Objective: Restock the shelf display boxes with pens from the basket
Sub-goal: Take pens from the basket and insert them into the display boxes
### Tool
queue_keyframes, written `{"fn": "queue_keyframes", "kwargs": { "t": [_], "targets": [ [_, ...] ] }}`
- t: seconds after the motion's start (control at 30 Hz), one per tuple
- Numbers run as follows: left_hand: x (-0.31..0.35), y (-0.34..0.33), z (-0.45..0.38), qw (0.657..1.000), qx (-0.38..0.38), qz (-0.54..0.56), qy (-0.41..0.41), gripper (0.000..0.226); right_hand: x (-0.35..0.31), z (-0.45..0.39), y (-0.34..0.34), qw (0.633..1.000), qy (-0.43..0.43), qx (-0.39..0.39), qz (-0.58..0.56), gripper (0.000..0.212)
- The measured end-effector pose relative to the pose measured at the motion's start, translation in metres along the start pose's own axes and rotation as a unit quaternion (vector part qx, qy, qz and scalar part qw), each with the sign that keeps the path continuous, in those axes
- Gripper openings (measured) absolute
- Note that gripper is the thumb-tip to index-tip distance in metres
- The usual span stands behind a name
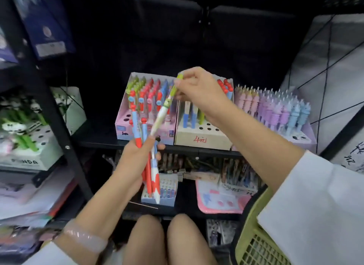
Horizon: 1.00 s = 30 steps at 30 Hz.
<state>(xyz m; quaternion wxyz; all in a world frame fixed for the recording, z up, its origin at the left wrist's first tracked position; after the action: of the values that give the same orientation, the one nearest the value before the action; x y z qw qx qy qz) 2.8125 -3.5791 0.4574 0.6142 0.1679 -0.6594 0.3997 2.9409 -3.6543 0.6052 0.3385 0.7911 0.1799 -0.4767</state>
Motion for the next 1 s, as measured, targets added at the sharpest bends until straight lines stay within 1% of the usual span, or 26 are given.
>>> {"fn": "queue_keyframes", "kwargs": {
  "t": [0.07, 0.17, 0.23, 0.4, 0.5, 0.7, 0.8, 0.9, 1.0],
  "targets": [
    [0.007, 0.024, -0.005, 0.999, 0.029, -0.014, -0.009, 0.024, -0.021, -0.02, -0.015, 0.998, 0.046, 0.023, 0.042, 0.012],
    [0.014, 0.057, -0.009, 0.997, 0.072, -0.006, -0.013, 0.025, -0.042, -0.045, -0.042, 0.987, 0.103, 0.04, 0.116, 0.02],
    [0.017, 0.075, -0.01, 0.996, 0.084, 0.008, -0.016, 0.024, -0.048, -0.059, -0.067, 0.98, 0.117, 0.021, 0.162, 0.024],
    [0.021, 0.098, -0.009, 0.993, 0.106, 0.04, -0.023, 0.021, -0.037, -0.08, -0.104, 0.948, 0.133, -0.027, 0.288, 0.021],
    [0.024, 0.106, -0.011, 0.992, 0.11, 0.063, -0.025, 0.02, -0.031, -0.088, -0.109, 0.945, 0.124, -0.031, 0.302, 0.02],
    [0.022, 0.106, -0.016, 0.992, 0.1, 0.072, -0.017, 0.02, -0.031, -0.092, -0.11, 0.942, 0.133, -0.042, 0.306, 0.021],
    [0.021, 0.105, -0.017, 0.993, 0.094, 0.075, -0.014, 0.02, -0.023, -0.09, -0.118, 0.933, 0.123, -0.071, 0.331, 0.017],
    [0.023, 0.104, -0.016, 0.993, 0.09, 0.074, -0.016, 0.021, -0.015, -0.089, -0.121, 0.903, 0.106, -0.08, 0.408, 0.013],
    [0.025, 0.102, -0.015, 0.993, 0.088, 0.074, -0.022, 0.023, -0.016, -0.089, -0.125, 0.846, 0.116, -0.078, 0.515, 0.027]
  ]
}}
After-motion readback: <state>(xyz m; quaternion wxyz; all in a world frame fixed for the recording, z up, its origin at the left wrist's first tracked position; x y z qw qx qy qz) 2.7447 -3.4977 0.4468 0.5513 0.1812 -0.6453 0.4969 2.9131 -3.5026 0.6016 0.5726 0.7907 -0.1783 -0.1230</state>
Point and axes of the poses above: each hand's wrist, its own z-axis away from the middle knuckle, its own y-axis out of the back of the hand, x = y × z, the point moved 8 cm from there along -z, towards the middle knuckle, and after that the axes turned 4 degrees about z, right-handed, at the moved point
